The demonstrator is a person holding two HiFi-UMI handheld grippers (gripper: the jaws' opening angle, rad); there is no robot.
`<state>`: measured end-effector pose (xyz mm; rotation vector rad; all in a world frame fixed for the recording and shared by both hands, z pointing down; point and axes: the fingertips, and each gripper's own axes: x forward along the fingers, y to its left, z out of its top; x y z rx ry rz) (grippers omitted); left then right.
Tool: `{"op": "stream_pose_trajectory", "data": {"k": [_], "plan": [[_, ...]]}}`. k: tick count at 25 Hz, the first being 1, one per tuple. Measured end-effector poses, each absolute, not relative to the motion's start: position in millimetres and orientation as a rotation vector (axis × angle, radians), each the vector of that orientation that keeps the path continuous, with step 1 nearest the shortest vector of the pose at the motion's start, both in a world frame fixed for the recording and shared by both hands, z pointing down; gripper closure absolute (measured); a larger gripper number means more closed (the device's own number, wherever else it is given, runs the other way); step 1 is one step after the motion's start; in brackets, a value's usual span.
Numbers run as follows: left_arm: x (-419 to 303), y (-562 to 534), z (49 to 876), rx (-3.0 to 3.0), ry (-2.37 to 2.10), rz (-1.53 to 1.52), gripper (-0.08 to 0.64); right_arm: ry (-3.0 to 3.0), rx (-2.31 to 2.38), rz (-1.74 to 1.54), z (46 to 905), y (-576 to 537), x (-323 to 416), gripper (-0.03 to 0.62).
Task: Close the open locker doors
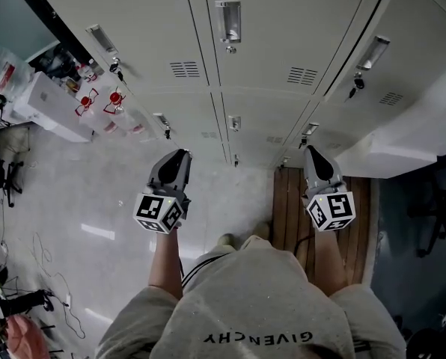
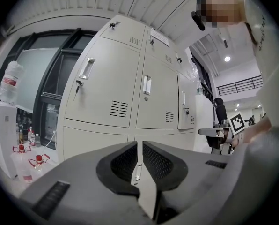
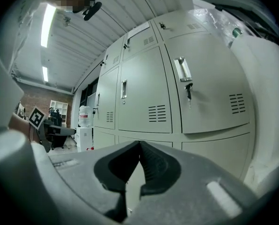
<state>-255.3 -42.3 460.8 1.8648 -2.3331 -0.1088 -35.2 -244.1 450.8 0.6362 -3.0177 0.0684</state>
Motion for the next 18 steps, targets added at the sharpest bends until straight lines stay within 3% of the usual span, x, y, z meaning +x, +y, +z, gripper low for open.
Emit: {"op": "stream_pose_trajectory", "data": {"k": [18], "plan": [[-273.8,-25.6,442.8,1.953,-2.292,-0.183,0.529,-2.994,0.693,0.099,439.9,-209.0,-44.0,0.594]]}}
